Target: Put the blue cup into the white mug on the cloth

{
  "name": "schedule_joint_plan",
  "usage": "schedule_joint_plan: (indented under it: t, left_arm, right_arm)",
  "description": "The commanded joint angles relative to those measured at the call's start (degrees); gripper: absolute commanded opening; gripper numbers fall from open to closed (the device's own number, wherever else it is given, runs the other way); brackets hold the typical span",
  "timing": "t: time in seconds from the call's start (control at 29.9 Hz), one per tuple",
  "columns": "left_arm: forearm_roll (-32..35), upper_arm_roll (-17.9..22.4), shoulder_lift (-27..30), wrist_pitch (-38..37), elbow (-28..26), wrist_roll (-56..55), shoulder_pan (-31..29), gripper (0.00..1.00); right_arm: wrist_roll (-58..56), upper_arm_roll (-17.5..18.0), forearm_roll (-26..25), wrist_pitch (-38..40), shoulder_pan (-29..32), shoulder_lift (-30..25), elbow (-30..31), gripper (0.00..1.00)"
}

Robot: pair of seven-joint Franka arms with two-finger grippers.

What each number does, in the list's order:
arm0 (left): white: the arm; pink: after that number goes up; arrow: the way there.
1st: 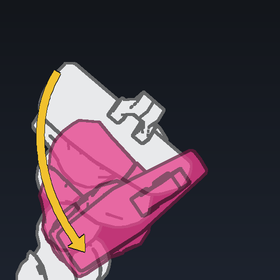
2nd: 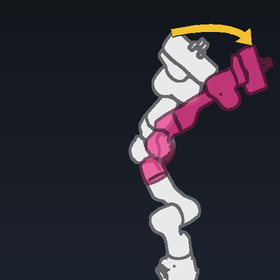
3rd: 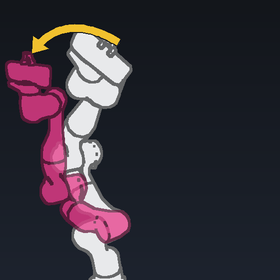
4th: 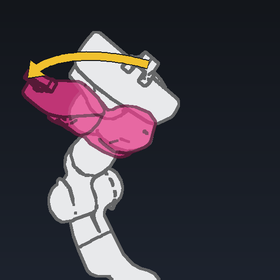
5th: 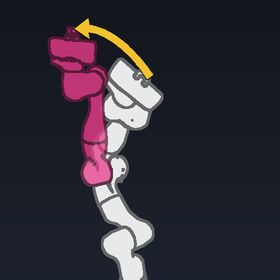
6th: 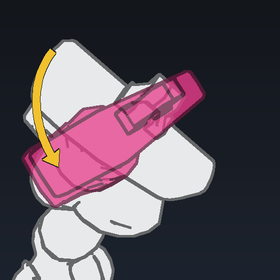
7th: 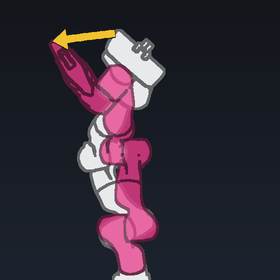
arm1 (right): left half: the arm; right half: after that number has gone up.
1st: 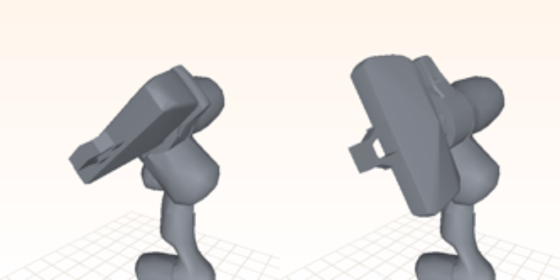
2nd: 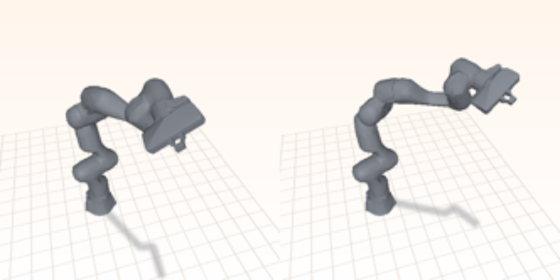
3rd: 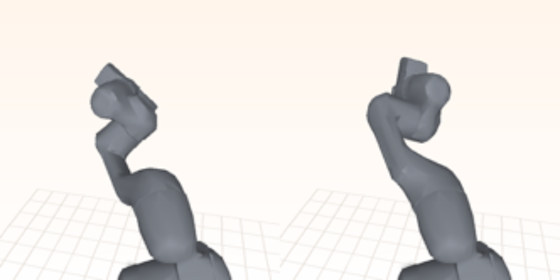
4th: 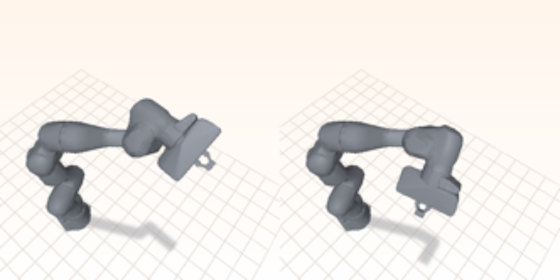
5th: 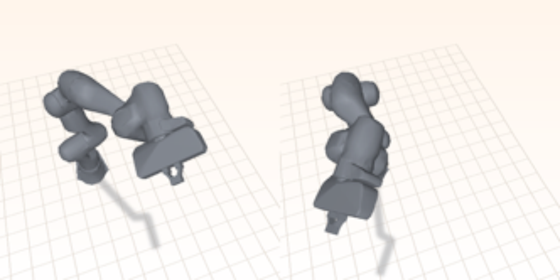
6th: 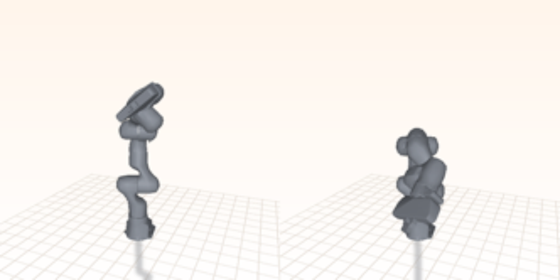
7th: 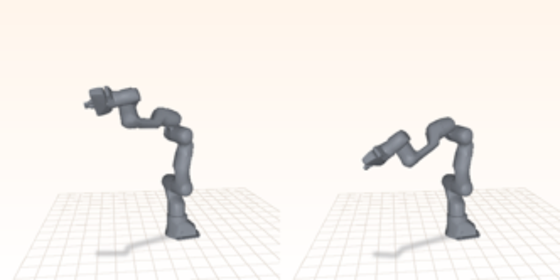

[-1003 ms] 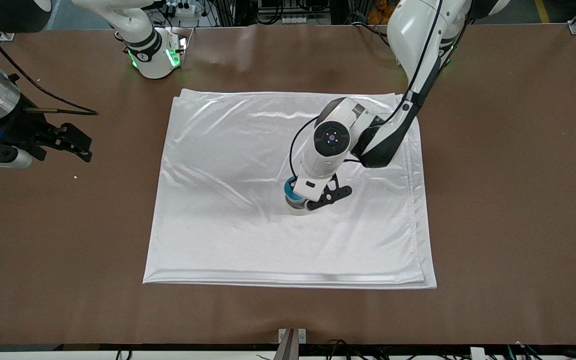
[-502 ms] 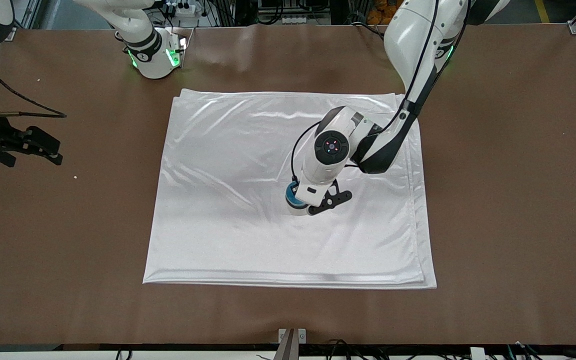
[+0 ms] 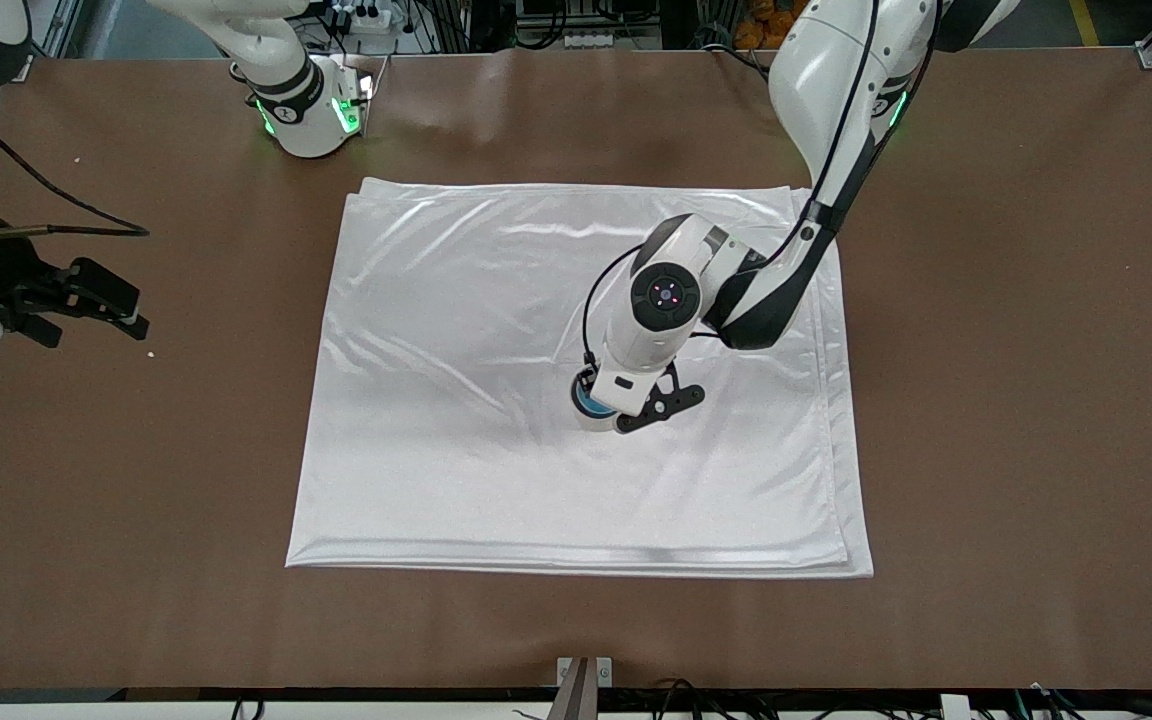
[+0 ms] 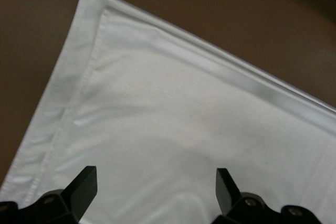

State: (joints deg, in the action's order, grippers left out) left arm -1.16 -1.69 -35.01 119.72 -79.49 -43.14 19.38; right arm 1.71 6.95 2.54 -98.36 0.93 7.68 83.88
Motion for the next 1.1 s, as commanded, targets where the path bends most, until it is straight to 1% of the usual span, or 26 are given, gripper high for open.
schedule_joint_plan:
  t: [0.0, 0.1, 0.17, 0.23, 0.43, 0.53, 0.77, 0.9, 1.07]
  left_arm:
    - [1.3, -0.4, 2.1, -2.5, -0.8, 10.3, -3.8, 1.00]
    - [1.3, -0.5, 2.6, -4.1, -0.8, 15.4, -5.8, 1.00]
    - [1.3, -0.4, 3.4, -4.9, -0.8, 17.9, -6.9, 1.00]
    - [1.3, -0.4, 3.5, -5.9, -0.8, 20.5, -8.2, 1.00]
    - [1.3, -0.5, 6.1, -8.5, -1.1, 26.7, -11.0, 1.00]
    - [1.3, -0.5, 8.9, -10.8, -1.8, 30.2, -12.2, 1.00]
    - [1.3, -0.5, 16.3, -17.8, -4.0, 35.8, -14.4, 1.00]
    - [1.3, -0.5, 20.2, -22.5, -4.6, 37.8, -15.8, 1.00]
    - [1.7, -0.4, 25.4, -26.0, -6.3, 42.1, -17.3, 1.00]
  right_arm:
    - [0.1, -0.2, -1.3, -0.9, -0.4, -1.8, 2.6, 1.00]
    - [-0.2, -0.6, -1.4, -0.4, -0.1, -1.8, 2.6, 1.00]
    - [-0.9, -2.5, -1.5, -0.2, -0.1, -1.8, 2.9, 1.00]
    - [-2.1, -4.0, -1.5, -0.3, 0.0, -2.1, 4.1, 1.00]
    - [-3.4, -5.9, -1.5, -0.5, 0.4, -3.5, 7.3, 1.00]
    - [-3.3, -5.9, -1.5, -1.0, 0.5, -4.2, 9.1, 1.00]
    - [-3.4, -5.9, -1.4, -0.5, 0.7, -5.2, 9.6, 1.00]
    - [-3.4, -5.9, -1.4, -1.0, 0.7, -6.1, 11.0, 1.00]
    - [-3.4, -6.0, -1.4, -1.1, 0.7, -6.4, 11.0, 1.00]
